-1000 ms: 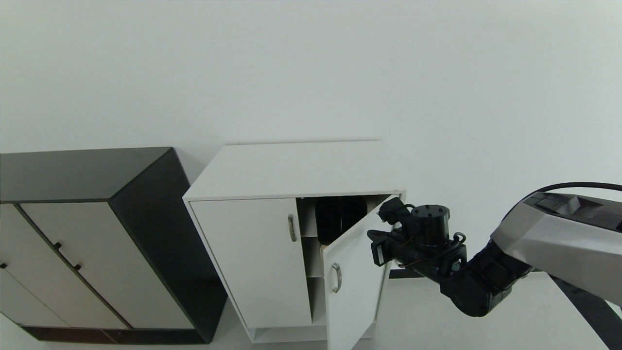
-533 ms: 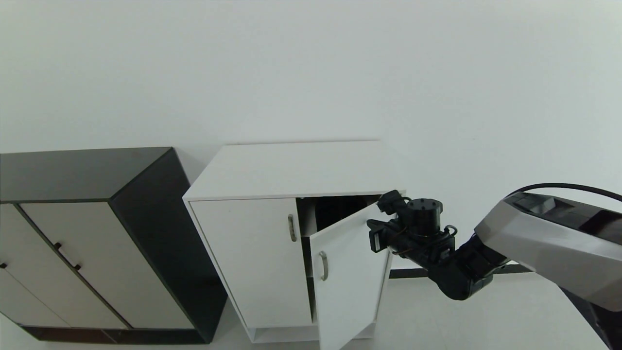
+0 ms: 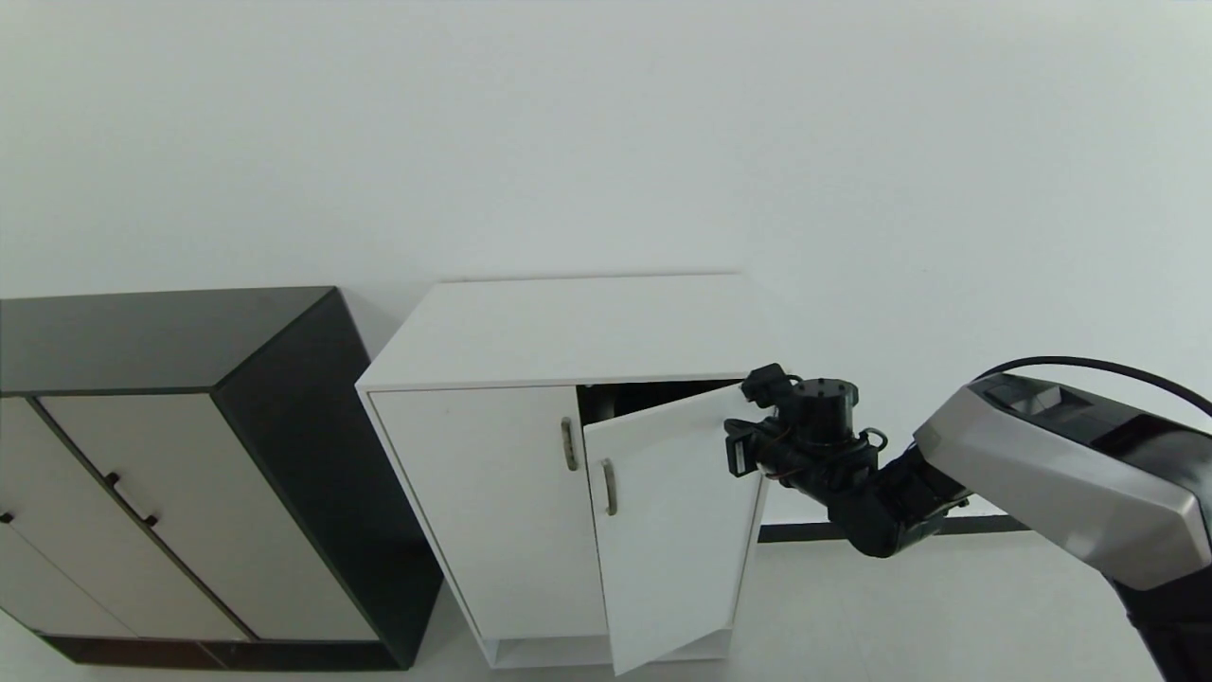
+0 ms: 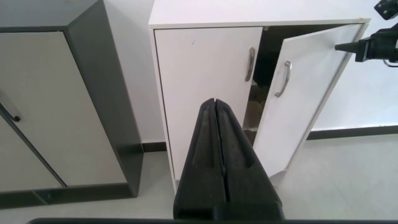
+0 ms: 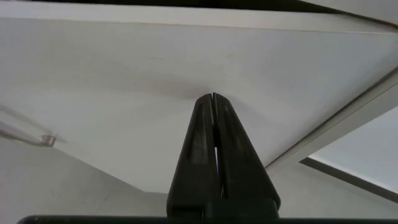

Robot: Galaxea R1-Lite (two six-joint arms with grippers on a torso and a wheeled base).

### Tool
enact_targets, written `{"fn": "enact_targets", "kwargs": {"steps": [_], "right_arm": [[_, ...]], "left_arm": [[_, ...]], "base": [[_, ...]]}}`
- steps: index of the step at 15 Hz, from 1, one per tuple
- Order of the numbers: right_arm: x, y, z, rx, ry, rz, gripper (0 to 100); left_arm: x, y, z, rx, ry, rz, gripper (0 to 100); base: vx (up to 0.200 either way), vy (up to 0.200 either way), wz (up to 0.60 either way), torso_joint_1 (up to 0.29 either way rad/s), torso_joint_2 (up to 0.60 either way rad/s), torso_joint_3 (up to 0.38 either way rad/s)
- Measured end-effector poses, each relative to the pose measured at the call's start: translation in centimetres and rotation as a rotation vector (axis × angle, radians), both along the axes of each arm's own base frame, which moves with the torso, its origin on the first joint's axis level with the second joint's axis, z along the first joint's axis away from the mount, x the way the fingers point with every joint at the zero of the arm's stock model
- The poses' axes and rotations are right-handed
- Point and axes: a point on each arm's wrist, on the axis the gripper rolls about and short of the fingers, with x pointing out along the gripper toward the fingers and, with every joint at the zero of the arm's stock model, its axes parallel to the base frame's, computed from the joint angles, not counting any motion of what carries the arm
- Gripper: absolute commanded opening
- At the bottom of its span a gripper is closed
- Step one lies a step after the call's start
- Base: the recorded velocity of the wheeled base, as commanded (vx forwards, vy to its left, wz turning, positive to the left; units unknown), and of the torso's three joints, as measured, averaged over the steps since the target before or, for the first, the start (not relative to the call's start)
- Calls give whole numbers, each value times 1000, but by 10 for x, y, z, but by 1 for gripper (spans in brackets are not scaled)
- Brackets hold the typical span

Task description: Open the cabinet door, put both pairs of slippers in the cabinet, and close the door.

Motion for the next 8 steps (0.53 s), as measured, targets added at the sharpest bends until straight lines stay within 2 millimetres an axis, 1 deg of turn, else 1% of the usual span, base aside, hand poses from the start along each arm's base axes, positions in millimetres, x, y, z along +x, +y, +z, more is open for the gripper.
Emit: {"fn": "enact_targets", "kwargs": {"steps": [5,8], "right_arm": [[12,-2,4,5,-10,-15,0],[18,-2,3,5,-10,-21,0]], "left_arm": [[0,0,0,0,0,0,0],[0,0,0,0,0,0,0]], "base": [[0,0,0,0,0,0],[0,0,0,0,0,0]]}}
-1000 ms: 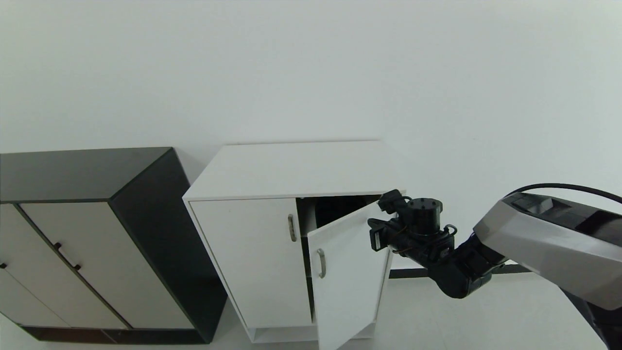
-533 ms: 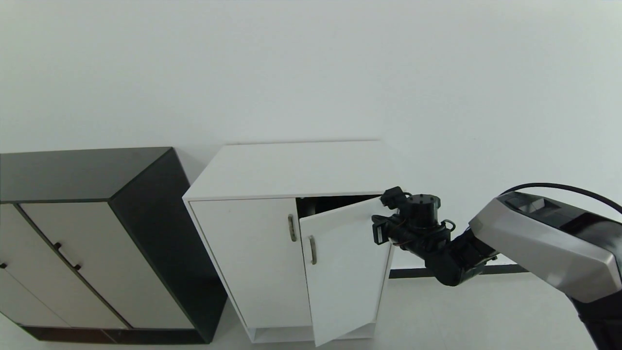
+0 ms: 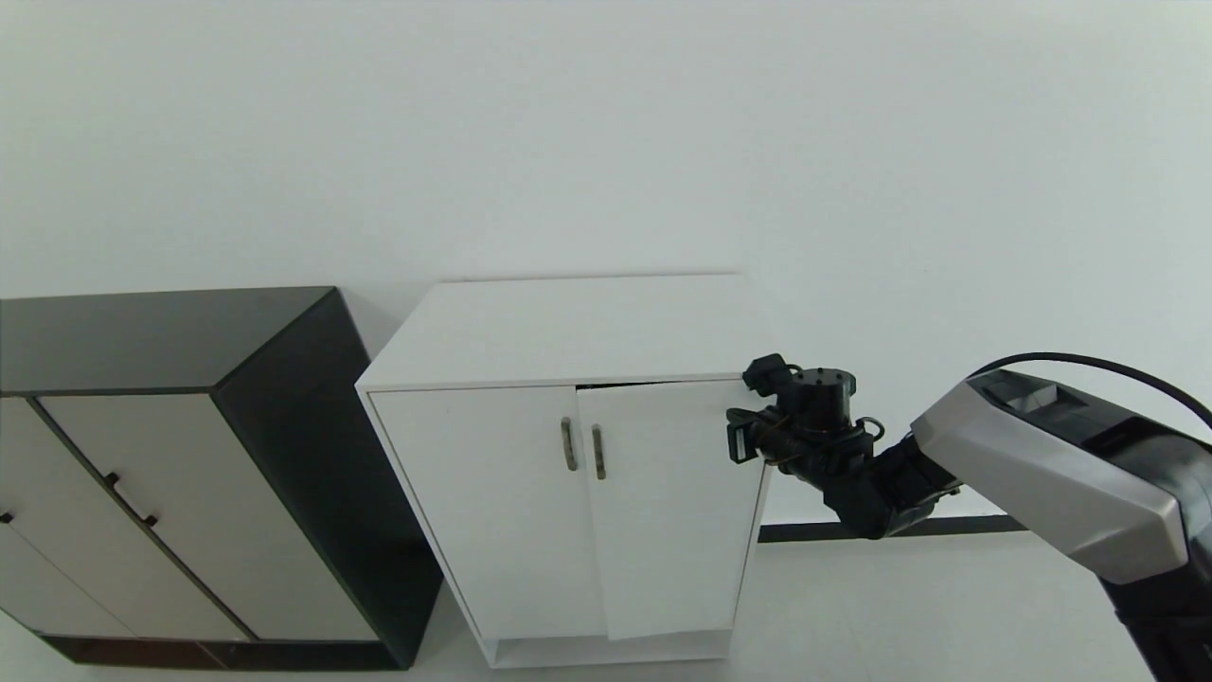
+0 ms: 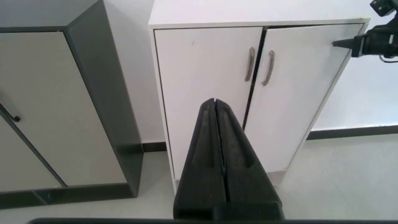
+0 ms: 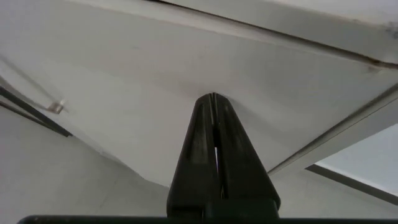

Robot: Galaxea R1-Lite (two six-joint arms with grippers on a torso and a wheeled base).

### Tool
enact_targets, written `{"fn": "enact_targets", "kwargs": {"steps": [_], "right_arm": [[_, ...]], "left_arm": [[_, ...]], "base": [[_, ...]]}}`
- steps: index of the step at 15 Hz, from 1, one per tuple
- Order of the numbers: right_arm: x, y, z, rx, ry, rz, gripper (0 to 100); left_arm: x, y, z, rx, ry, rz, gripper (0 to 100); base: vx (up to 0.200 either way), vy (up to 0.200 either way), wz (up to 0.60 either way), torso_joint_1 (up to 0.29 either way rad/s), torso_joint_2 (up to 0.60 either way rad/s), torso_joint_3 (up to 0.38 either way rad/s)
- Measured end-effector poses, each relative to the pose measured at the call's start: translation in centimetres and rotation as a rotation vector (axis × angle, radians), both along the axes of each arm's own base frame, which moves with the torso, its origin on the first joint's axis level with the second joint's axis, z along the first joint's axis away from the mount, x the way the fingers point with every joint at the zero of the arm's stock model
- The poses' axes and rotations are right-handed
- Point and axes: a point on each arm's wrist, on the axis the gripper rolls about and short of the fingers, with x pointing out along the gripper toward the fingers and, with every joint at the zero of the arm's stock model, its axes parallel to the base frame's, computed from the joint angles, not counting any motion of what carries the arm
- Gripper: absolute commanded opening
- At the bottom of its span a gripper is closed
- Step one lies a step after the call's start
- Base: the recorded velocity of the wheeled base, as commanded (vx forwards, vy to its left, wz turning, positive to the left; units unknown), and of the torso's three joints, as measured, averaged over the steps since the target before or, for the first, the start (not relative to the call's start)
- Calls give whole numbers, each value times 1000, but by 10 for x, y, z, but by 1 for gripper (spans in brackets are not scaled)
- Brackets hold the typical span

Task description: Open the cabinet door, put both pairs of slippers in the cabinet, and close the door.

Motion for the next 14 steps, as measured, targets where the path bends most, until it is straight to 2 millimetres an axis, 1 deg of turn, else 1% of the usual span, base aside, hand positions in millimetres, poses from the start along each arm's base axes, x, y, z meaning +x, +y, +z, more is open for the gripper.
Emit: {"fn": "enact_targets", "kwargs": {"steps": [3,9,11,14], "right_arm": [[3,0,-1,0,1,-3,0],[3,0,-3,1,1,-2,0],[-3,-1,-2,-2,2,-3,0],[-21,-5,4,-3,4,5,0]], "left_arm": [[0,0,0,0,0,0,0],[0,0,0,-1,0,0,0],[0,0,0,-1,0,0,0],[0,0,0,-1,0,0,0]], "base": [[0,0,0,0,0,0],[0,0,0,0,0,0],[0,0,0,0,0,0],[0,0,0,0,0,0]]}}
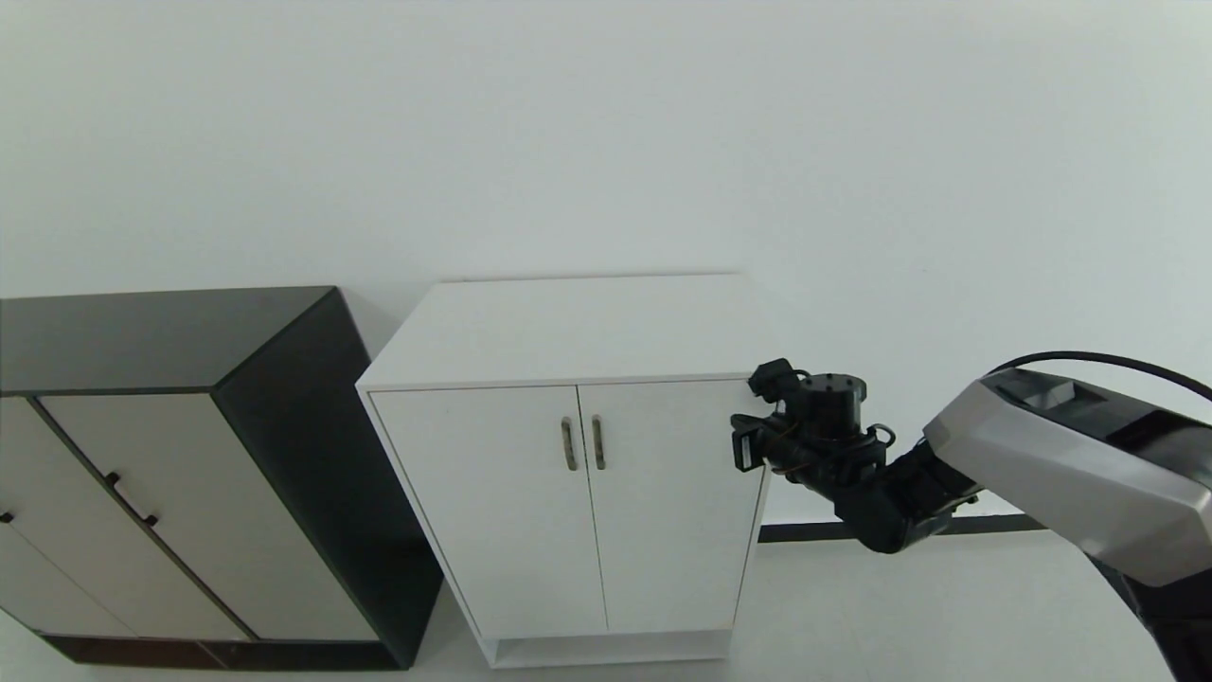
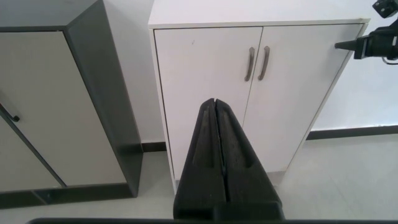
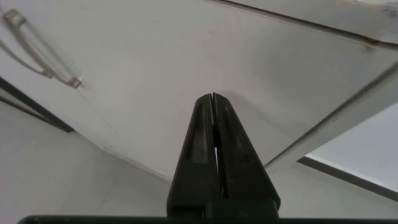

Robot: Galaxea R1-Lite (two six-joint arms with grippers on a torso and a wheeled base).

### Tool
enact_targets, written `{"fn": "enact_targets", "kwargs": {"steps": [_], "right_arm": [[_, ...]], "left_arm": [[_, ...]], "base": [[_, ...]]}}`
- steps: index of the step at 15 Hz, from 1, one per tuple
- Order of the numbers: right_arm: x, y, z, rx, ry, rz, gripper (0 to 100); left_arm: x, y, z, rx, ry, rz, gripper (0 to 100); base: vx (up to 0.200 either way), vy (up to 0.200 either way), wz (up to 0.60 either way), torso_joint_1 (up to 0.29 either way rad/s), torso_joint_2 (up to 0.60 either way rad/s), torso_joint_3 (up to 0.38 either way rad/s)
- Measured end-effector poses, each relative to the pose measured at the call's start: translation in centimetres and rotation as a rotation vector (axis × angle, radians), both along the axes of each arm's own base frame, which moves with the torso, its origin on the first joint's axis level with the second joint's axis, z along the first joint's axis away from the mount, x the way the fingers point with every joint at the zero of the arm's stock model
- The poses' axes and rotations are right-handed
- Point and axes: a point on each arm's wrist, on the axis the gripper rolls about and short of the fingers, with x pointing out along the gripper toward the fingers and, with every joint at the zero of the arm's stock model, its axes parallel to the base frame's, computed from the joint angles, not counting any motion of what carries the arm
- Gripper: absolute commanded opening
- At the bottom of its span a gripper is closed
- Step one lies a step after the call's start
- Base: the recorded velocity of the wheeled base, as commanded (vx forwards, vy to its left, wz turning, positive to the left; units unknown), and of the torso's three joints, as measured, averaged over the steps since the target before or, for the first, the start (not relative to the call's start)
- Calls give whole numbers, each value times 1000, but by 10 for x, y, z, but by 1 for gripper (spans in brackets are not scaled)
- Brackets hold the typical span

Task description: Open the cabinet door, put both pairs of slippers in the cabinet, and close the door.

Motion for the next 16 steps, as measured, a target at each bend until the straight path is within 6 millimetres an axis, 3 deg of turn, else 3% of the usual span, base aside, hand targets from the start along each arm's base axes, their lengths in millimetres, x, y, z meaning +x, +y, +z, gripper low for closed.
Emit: {"fn": "enact_targets", "kwargs": {"steps": [2,5,10,16], "right_arm": [[-17,-7,7,4,-8,3,0],[-62,-28,11,-6,5,-4,0],[-134,-76,24,-21,5,-64,0],[-206,-128,38,-50,12,-146,0]], "left_arm": [[0,0,0,0,0,0,0],[0,0,0,0,0,0,0],[0,0,0,0,0,0,0],[0,0,0,2,0,-1,0]], "base": [[0,0,0,0,0,0],[0,0,0,0,0,0],[0,0,0,0,0,0],[0,0,0,0,0,0]]}}
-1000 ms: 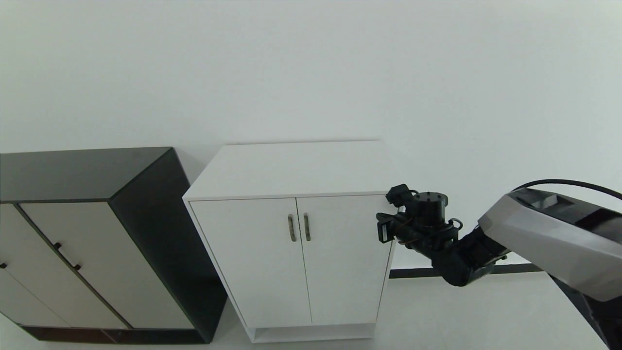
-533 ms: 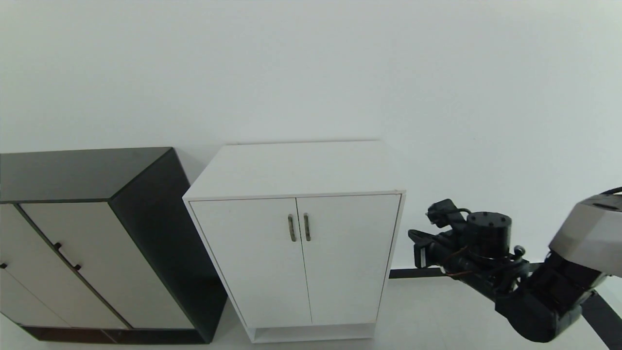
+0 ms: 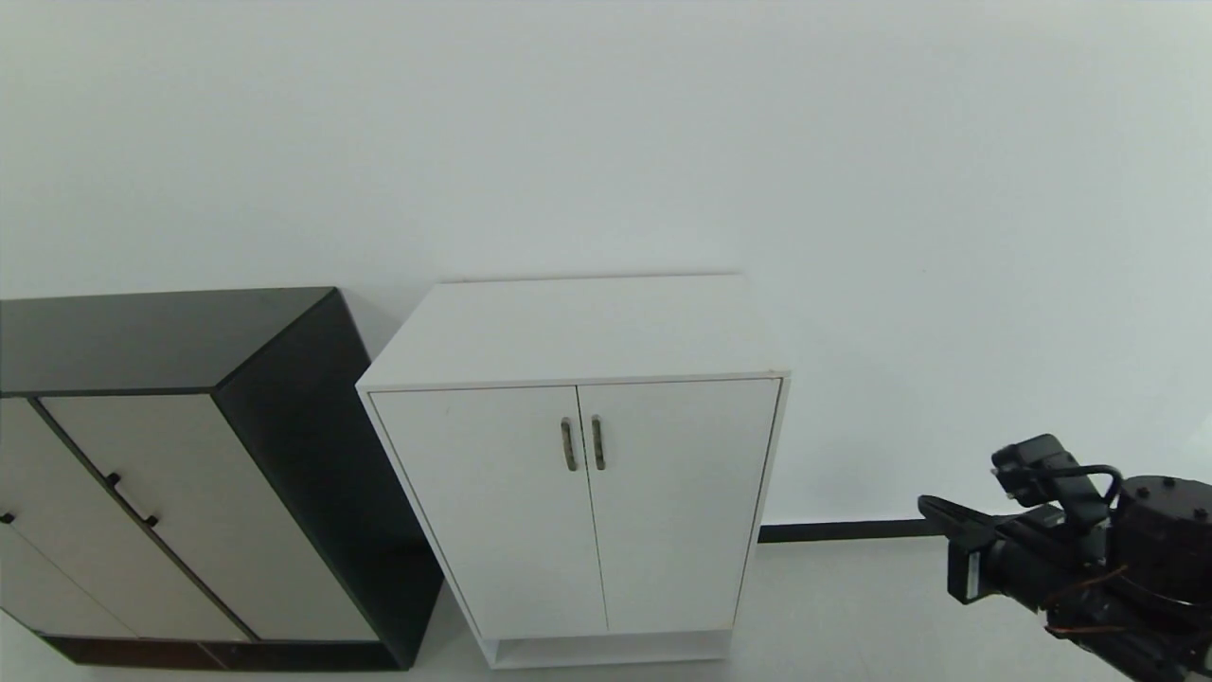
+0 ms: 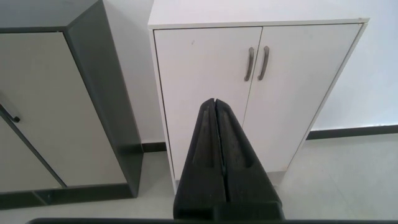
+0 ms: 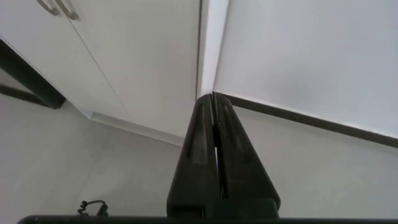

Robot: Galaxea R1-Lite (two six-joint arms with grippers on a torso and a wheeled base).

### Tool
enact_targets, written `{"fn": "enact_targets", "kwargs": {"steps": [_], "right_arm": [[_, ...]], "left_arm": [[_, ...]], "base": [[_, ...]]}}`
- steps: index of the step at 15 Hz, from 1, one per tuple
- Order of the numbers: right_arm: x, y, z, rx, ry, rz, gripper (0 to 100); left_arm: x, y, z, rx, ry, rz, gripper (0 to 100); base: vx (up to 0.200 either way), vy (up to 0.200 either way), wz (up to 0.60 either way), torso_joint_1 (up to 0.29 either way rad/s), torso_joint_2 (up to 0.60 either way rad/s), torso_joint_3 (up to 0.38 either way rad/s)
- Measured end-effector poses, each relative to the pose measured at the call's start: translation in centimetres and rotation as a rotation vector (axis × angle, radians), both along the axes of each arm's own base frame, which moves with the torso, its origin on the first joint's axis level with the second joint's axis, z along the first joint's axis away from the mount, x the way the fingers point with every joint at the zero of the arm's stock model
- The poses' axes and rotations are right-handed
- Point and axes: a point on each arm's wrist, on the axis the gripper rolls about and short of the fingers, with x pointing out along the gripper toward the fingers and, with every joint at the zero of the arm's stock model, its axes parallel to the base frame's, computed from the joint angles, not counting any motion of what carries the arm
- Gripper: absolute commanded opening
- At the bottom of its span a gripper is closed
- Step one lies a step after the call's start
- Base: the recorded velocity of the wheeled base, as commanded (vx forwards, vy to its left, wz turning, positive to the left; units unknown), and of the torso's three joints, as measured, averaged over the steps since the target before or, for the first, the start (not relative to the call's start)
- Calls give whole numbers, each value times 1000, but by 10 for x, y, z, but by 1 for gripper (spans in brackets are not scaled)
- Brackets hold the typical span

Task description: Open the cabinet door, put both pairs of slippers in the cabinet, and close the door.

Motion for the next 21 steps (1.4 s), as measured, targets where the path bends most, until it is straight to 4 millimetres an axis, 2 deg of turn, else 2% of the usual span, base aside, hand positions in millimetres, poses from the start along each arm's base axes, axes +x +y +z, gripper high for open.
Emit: {"fn": "enact_targets", "kwargs": {"steps": [2,8,12,19,21], "right_arm": [[-21,-10,2,-17,9,-13,0],[-65,-28,12,-54,99,-28,0],[-107,-40,16,-59,156,-6,0],[-179,-60,2,-7,159,-11,0],[-193,-64,-5,0,151,-12,0]], "left_arm": [[0,0,0,0,0,0,0],[0,0,0,-1,0,0,0],[0,0,0,-1,0,0,0],[0,0,0,0,1,-1,0],[0,0,0,0,0,-1,0]], "base": [[0,0,0,0,0,0],[0,0,0,0,0,0],[0,0,0,0,0,0],[0,0,0,0,0,0],[0,0,0,0,0,0]]}}
